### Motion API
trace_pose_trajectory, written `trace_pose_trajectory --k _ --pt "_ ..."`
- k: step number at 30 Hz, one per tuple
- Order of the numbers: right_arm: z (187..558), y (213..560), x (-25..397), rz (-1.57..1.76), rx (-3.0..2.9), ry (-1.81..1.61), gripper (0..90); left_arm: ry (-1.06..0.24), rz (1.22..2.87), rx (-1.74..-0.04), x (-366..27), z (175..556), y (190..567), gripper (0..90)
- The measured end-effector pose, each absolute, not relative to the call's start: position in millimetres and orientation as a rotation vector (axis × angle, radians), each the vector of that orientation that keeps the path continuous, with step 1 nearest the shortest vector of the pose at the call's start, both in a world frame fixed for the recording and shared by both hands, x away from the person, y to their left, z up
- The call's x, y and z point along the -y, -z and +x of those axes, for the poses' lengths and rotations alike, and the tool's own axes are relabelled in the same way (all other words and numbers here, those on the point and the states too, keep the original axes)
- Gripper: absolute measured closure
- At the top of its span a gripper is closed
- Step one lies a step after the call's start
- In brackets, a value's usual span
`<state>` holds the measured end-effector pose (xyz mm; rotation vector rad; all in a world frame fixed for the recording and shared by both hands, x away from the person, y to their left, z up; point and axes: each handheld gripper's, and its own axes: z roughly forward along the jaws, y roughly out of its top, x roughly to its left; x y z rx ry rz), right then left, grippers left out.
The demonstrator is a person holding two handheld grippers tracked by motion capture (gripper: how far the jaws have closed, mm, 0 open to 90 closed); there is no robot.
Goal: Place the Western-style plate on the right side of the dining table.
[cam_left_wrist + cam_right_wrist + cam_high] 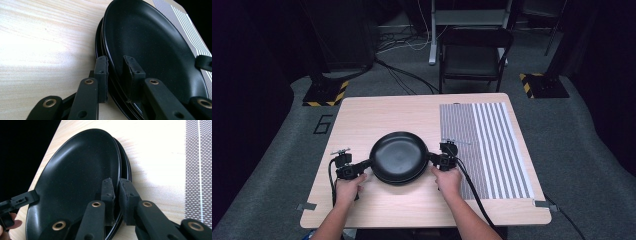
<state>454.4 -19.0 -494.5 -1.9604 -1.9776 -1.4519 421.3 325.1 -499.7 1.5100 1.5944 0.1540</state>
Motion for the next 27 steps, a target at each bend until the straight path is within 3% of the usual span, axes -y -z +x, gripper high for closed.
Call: trace_pose_trajectory --k 16,17,18,19,21,24,27 --pt "449.4 493.7 12.6 -1.950 2.140 1.502 76.9 -0.180 1.521 -1.617 -319.8 424.3 496.6 75.3" --pt "450.0 494.2 15.6 -1.951 2.100 1.503 75.5 -0.192 1.524 -1.608 -320.0 423.9 496.2 77.5" --pt "449.8 494.4 16.2 -1.954 2.104 1.509 74.0 -0.293 1.533 -1.534 -320.3 419.8 489.7 82.3" --pt "449.0 494.1 15.7 -1.977 2.116 1.497 72.6 -0.277 1.569 -1.487 -317.3 419.6 487.0 90.0" --pt "451.5 498.7 15.7 -1.974 2.116 1.438 71.9 -0.259 1.658 -1.480 -302.2 422.7 488.0 90.0" --pt "452.4 504.5 23.8 -1.959 1.977 1.463 73.2 -0.341 1.676 -1.481 -289.8 420.1 489.6 89.9" --pt "451.7 504.6 25.7 -1.948 1.980 1.469 72.2 -0.334 1.573 -1.529 -302.6 420.5 486.3 86.3"
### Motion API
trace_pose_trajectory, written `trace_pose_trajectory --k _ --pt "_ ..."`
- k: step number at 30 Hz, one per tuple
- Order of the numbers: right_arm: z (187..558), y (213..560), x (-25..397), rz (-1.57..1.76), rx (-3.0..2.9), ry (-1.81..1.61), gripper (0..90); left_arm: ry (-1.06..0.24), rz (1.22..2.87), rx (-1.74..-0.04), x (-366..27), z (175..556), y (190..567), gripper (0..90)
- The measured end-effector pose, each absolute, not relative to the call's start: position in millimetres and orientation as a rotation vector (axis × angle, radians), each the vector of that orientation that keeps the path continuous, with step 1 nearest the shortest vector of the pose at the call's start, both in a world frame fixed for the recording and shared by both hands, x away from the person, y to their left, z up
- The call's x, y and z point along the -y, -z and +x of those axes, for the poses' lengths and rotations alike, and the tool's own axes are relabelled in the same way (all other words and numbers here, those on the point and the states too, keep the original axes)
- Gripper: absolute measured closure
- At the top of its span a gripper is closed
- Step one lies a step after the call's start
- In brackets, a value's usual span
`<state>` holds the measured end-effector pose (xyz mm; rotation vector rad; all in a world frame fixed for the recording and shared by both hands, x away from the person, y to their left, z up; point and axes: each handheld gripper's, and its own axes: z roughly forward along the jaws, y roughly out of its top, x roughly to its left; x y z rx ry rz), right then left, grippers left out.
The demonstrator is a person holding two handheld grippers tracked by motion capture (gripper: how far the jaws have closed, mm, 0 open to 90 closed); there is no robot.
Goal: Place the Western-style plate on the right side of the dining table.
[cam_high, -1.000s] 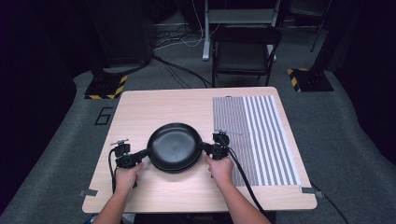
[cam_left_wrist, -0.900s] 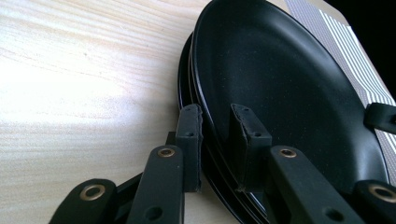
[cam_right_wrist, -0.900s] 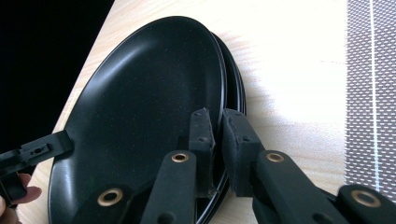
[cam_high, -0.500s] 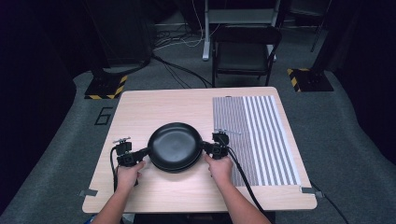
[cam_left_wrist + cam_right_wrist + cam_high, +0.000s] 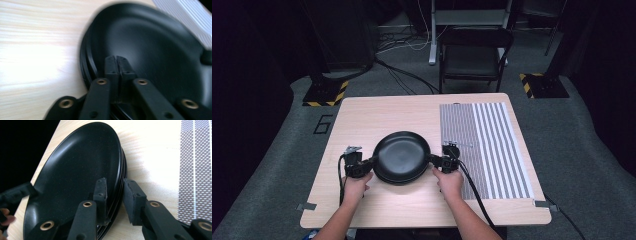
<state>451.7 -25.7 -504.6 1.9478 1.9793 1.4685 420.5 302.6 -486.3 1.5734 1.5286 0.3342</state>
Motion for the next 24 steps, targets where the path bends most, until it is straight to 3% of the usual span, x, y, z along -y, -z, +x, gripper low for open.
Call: trace_pose_trajectory --k 3,10,24 --pt "451.6 503.8 25.9 1.945 -1.979 -1.465 71.2 -0.291 1.519 -1.562 -312.6 420.2 485.3 80.0" --pt "453.2 503.6 27.2 1.949 -1.999 -1.469 71.1 -0.142 1.469 -1.595 -321.6 419.4 493.4 79.1" --pt "453.9 505.3 24.8 1.998 -1.996 -1.466 72.4 -0.168 1.485 -1.625 -313.7 420.5 492.5 80.7"
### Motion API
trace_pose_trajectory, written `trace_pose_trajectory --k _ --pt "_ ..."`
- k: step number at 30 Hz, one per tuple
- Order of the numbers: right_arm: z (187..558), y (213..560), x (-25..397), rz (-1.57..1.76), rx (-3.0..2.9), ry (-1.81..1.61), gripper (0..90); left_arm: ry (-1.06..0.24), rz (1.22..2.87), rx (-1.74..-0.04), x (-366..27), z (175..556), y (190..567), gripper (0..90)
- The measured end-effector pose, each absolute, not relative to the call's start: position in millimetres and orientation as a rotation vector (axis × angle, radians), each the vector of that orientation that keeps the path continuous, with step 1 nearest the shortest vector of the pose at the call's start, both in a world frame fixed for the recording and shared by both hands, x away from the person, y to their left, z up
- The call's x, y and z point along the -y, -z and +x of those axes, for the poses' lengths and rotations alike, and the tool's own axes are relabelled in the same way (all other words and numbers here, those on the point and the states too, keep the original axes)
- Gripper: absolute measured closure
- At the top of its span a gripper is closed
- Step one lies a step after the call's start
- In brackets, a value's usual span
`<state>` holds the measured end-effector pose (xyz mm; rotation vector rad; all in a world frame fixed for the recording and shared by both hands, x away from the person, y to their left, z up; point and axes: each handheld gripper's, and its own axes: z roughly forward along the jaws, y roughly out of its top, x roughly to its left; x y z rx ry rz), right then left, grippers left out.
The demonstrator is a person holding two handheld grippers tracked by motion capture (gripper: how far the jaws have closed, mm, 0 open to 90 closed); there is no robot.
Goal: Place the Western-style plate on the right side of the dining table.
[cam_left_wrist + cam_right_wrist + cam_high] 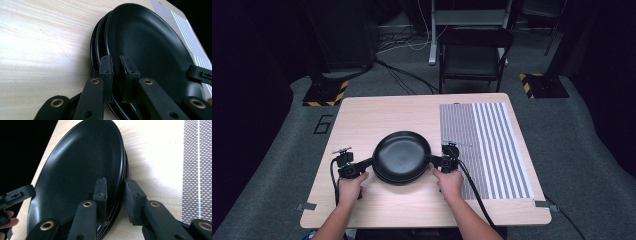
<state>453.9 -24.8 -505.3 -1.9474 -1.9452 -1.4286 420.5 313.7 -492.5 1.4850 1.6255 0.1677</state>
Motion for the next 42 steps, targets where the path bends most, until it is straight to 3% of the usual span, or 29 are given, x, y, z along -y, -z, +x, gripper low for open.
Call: trace_pose_trajectory --k 29,32,34,36,42 --pt "483.7 495.9 39.5 -1.986 1.837 1.481 79.5 -0.061 1.402 -1.652 -293.7 452.4 507.6 77.1" --pt "483.7 495.3 38.0 -1.995 1.852 1.484 77.7 -0.060 1.397 -1.655 -293.4 452.3 507.6 77.2" --pt "481.0 495.5 36.7 -1.991 1.851 1.514 67.9 -0.060 1.396 -1.654 -293.5 452.0 507.8 77.1" --pt "478.6 495.4 36.2 -1.989 1.842 1.527 64.2 -0.061 1.396 -1.654 -293.4 451.9 507.8 77.2" --pt "454.9 499.1 35.1 -1.984 1.888 1.515 61.9 -0.062 1.392 -1.650 -293.6 452.0 508.2 77.2"
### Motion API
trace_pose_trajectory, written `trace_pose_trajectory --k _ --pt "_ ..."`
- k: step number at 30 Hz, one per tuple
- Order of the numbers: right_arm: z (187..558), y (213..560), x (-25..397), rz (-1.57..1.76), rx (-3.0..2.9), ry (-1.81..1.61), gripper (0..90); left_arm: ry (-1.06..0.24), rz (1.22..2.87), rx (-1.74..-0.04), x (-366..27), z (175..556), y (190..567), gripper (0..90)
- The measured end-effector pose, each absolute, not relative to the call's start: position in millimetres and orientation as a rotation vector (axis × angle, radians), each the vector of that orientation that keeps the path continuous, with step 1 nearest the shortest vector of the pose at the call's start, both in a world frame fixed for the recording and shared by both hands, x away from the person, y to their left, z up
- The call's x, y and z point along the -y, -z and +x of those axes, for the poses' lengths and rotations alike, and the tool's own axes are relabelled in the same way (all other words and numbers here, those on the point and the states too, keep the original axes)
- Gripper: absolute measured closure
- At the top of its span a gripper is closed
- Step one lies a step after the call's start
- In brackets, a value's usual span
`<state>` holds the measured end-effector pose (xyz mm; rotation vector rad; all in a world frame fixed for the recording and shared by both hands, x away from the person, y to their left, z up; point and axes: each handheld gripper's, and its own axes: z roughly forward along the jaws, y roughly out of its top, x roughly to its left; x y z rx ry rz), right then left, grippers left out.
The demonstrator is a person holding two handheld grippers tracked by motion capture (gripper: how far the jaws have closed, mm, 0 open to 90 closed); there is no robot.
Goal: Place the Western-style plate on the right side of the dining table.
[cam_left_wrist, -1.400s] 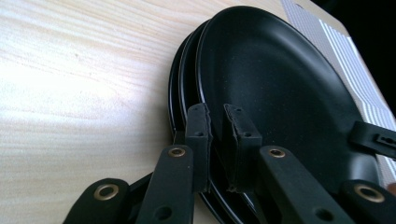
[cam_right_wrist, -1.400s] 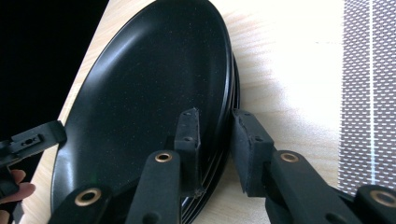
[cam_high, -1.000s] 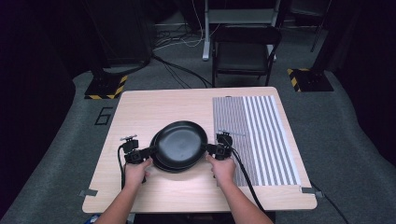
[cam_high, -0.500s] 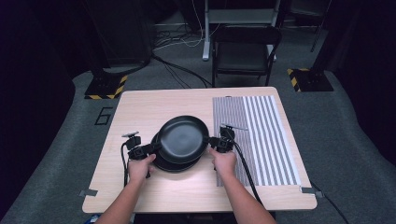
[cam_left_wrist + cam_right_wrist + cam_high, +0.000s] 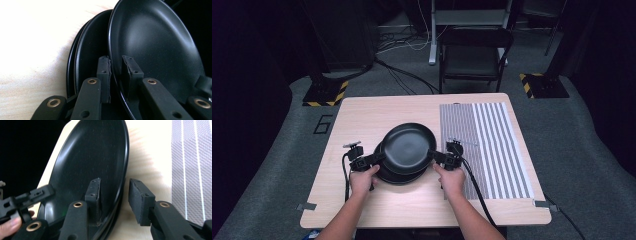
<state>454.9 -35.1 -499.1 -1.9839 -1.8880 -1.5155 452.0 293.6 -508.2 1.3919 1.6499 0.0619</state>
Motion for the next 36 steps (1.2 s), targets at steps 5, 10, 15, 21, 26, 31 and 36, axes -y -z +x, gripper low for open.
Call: trace_pose_trajectory --k 5,10,15,21,26,31,36 --pt "445.8 502.8 34.3 -1.976 1.846 1.518 65.9 -0.070 1.389 -1.651 -293.1 450.8 508.6 77.1" --pt "442.4 505.8 27.5 -2.011 1.791 1.498 72.3 -0.074 1.376 -1.648 -291.9 449.7 509.1 77.0" --pt "444.3 504.7 28.2 -2.046 1.767 1.500 76.0 -0.060 1.381 -1.636 -292.1 449.3 509.5 76.9" --pt "444.8 508.6 32.2 -2.038 1.707 1.512 77.9 -0.057 1.413 -1.625 -289.8 445.0 508.3 74.8" --pt "443.7 509.9 33.2 -2.053 1.641 1.507 79.1 -0.044 1.409 -1.625 -288.5 442.5 510.5 70.5" --pt "443.1 511.1 33.6 -2.051 1.636 1.519 79.2 -0.047 1.422 -1.625 -286.4 434.9 510.0 68.6" --pt "443.2 511.6 31.3 -2.054 1.671 1.531 78.7 -0.013 1.404 -1.622 -286.4 427.1 509.5 63.9"
